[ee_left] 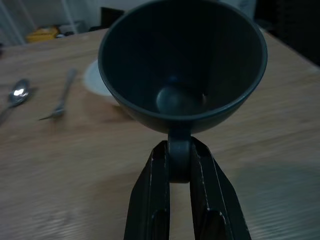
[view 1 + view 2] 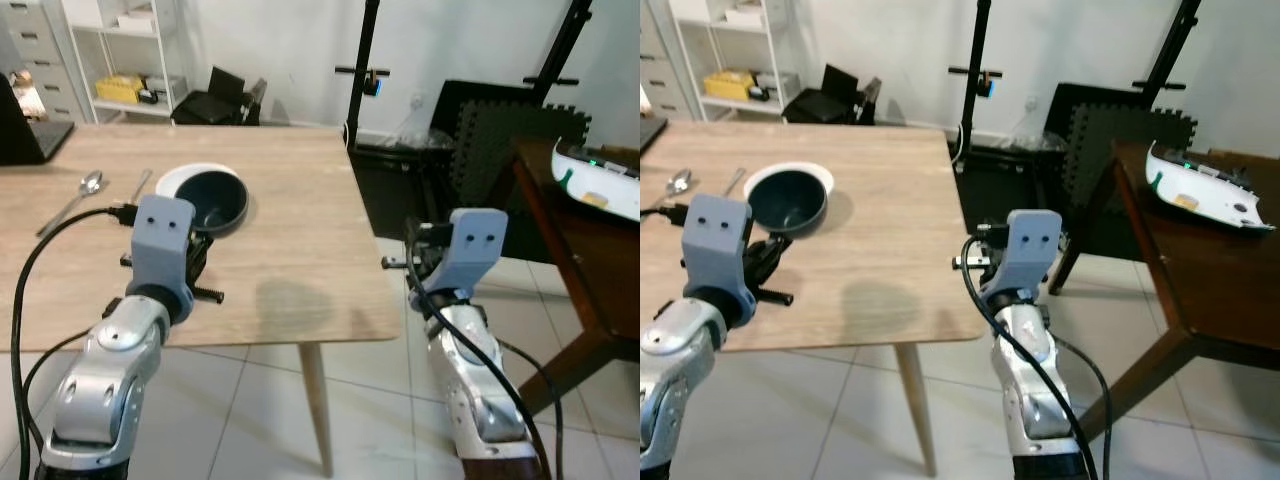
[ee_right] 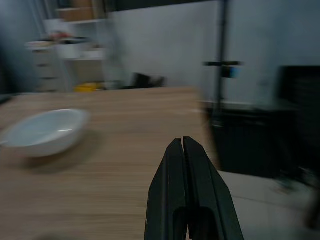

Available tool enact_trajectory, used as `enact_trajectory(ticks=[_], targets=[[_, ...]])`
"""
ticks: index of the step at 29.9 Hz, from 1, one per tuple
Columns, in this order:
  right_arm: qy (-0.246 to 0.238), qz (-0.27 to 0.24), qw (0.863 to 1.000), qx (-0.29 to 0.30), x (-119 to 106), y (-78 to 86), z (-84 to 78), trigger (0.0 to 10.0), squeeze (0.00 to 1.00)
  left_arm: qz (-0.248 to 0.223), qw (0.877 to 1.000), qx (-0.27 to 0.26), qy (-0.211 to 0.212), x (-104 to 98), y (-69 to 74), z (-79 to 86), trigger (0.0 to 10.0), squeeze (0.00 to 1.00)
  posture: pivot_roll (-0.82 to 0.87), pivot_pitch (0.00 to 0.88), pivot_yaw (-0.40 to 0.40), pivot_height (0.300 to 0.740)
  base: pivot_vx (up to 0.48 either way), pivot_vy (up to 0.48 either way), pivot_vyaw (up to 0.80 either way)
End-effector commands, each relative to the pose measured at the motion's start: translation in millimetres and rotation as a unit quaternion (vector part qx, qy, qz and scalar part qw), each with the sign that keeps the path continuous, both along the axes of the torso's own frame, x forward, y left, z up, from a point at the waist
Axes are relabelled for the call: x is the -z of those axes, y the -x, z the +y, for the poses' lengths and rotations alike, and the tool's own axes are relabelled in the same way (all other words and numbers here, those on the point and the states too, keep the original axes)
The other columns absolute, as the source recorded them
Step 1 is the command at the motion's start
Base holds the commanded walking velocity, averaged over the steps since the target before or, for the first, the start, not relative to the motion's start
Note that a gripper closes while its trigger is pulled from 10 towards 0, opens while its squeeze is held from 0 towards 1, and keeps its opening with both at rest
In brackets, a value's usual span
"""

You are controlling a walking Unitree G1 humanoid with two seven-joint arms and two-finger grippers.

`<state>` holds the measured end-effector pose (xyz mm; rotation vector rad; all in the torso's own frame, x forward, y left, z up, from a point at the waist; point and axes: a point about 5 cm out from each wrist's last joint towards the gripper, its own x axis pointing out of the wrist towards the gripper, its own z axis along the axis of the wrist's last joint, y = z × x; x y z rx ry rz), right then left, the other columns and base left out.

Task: Setting the table

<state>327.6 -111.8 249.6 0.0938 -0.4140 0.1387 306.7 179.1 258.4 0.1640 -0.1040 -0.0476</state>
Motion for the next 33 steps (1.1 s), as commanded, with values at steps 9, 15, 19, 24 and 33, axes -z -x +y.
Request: enact_trajectory(ticks=[9,15,19,24,33], targets=[[-0.001,0.008,1.0,0.006,4.0,0.0,-4.0,10.0,0.0,0.001,1.0,-0.008,-0.004,2.0,-3.1,2.1,10.0,0.0,0.07,0.111,0.0,0.74,0.0,0.375,0.0],[-0.002,0.009,1.0,0.007,4.2,0.9,-4.0,10.0,0.0,0.0,1.0,-0.01,-0.007,1.1,-4.5,4.1,10.0,0.0,0.08,0.115,0.001,0.74,0.0,0.363,0.0],[-0.003,0.008,1.0,0.005,4.2,0.9,-3.1,10.0,0.0,-0.001,1.0,-0.013,-0.009,1.0,-5.6,6.0,10.0,0.0,0.08,0.116,0.0,0.74,0.0,0.35,0.0],[-0.003,0.009,1.0,0.004,4.0,0.8,-2.7,10.0,0.0,-0.002,1.0,-0.015,-0.01,0.6,-6.2,7.3,10.0,0.0,0.08,0.117,-0.002,0.74,0.0,0.349,0.0],[-0.002,0.008,1.0,-0.002,4.0,0.9,-0.2,10.0,0.0,-0.005,1.0,0.009,-0.01,-0.4,-3.1,-0.5,10.0,0.0,0.08,0.119,0.001,0.74,0.0,0.347,0.0]])
